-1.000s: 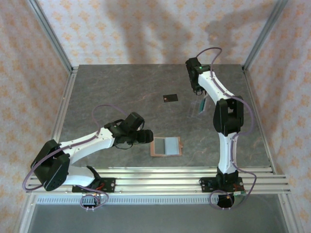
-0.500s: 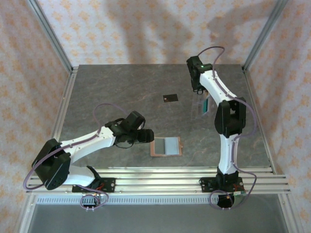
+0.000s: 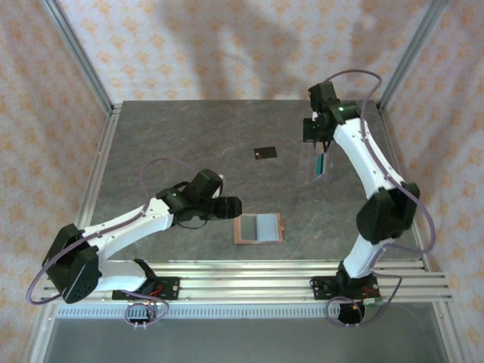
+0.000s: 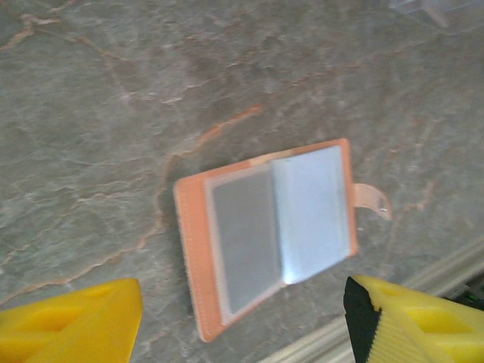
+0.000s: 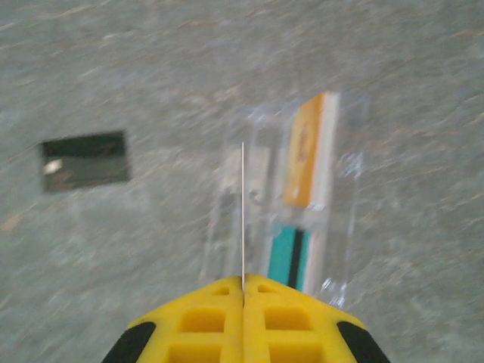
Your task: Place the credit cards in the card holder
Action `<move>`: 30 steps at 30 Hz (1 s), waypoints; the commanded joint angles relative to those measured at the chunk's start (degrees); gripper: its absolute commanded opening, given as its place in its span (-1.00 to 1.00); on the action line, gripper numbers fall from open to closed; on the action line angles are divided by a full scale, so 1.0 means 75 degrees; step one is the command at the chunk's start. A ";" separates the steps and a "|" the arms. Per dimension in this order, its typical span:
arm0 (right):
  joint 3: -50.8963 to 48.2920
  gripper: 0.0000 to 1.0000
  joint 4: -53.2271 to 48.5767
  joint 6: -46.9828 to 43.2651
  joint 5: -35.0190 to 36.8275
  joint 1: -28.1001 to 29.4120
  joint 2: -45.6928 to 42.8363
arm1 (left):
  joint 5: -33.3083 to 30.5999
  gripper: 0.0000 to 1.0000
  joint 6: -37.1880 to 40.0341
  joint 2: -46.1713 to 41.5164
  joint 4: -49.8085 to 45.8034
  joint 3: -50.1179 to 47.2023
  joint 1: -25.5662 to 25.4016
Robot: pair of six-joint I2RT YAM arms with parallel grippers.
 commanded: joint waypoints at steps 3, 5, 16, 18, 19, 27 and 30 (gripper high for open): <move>-0.1708 -1.00 0.0611 0.0581 -0.2980 -0.0030 -0.1859 | 0.1228 0.43 -0.0533 -0.0278 0.1370 0.0207 0.0093; -0.2457 -1.00 0.1137 0.0844 -0.3721 -0.0027 -0.2720 | 0.1516 0.43 -0.0963 -0.0347 0.2105 0.0249 0.0093; -0.6126 -1.00 0.6026 0.4490 -0.5456 0.0045 -0.6395 | 0.2264 0.30 -0.3273 0.0002 0.6158 0.0376 0.0093; -0.6242 -1.00 0.6149 0.4643 -0.5465 0.0057 -0.6646 | 0.2330 0.28 -0.3447 0.0071 0.6446 0.0484 0.0081; -0.6251 -1.00 0.6118 0.4682 -0.5423 0.0061 -0.6728 | 0.2302 0.27 -0.3545 0.0083 0.6555 0.0505 0.0081; -0.7209 -1.00 0.8269 0.6298 -0.5479 0.0419 -0.6943 | 0.2352 0.22 -0.3244 0.0122 0.6019 0.1110 -0.0071; -0.7347 -1.00 0.8539 0.6376 -0.5300 0.0666 -0.7000 | 0.2250 0.13 -0.3198 0.0036 0.5986 0.1176 -0.0071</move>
